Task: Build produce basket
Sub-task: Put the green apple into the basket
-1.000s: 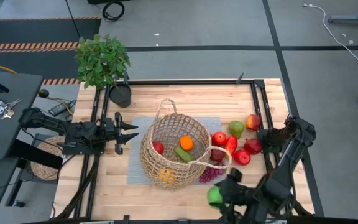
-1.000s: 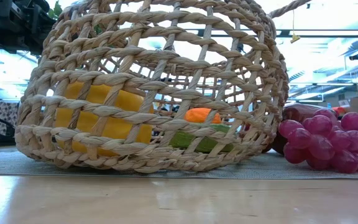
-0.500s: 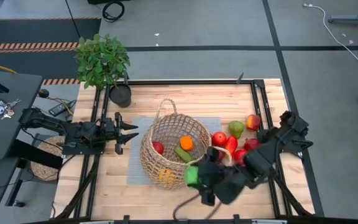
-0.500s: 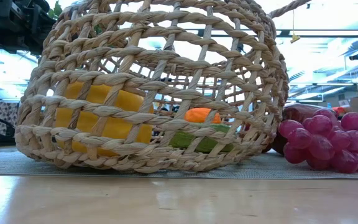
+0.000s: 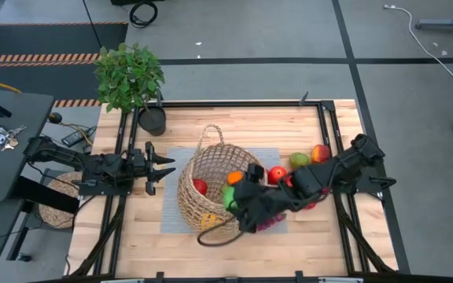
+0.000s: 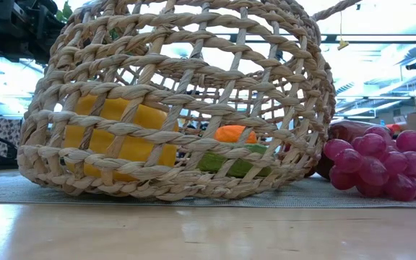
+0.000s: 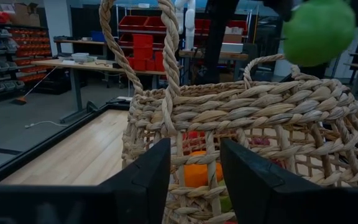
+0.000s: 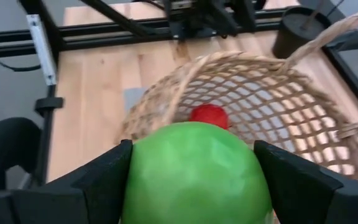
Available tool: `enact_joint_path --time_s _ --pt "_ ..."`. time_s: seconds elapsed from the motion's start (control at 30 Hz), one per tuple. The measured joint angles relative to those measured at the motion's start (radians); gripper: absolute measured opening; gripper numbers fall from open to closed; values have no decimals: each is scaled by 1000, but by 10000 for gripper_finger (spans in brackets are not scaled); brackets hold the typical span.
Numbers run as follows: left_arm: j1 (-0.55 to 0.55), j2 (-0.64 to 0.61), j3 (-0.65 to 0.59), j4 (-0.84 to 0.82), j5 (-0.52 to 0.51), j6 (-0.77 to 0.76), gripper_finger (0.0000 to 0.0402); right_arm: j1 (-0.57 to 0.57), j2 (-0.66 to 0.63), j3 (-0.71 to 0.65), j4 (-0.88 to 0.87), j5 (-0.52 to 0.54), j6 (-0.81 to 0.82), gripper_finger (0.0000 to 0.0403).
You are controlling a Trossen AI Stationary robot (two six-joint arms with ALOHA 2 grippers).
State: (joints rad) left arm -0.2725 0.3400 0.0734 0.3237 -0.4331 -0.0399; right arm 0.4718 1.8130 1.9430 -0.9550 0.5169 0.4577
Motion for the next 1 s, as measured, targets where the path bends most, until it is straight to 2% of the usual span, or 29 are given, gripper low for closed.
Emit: enact_joint_path --time_s 0.33,0.5,0.67,0.83,1.0 --pt "0 0 0 0 0 0 145 -164 0 -19 1 -97 -68 323" --pt "0 0 0 0 0 0 148 -240 2 -93 9 -156 -103 323" --pt "0 0 0 0 0 0 149 -304 3 -207 127 -260 -124 323" --pt "0 0 0 0 0 0 145 -344 3 -298 239 -346 -141 323" --pt "0 0 0 0 0 0 149 -364 3 -361 259 -428 -127 323"
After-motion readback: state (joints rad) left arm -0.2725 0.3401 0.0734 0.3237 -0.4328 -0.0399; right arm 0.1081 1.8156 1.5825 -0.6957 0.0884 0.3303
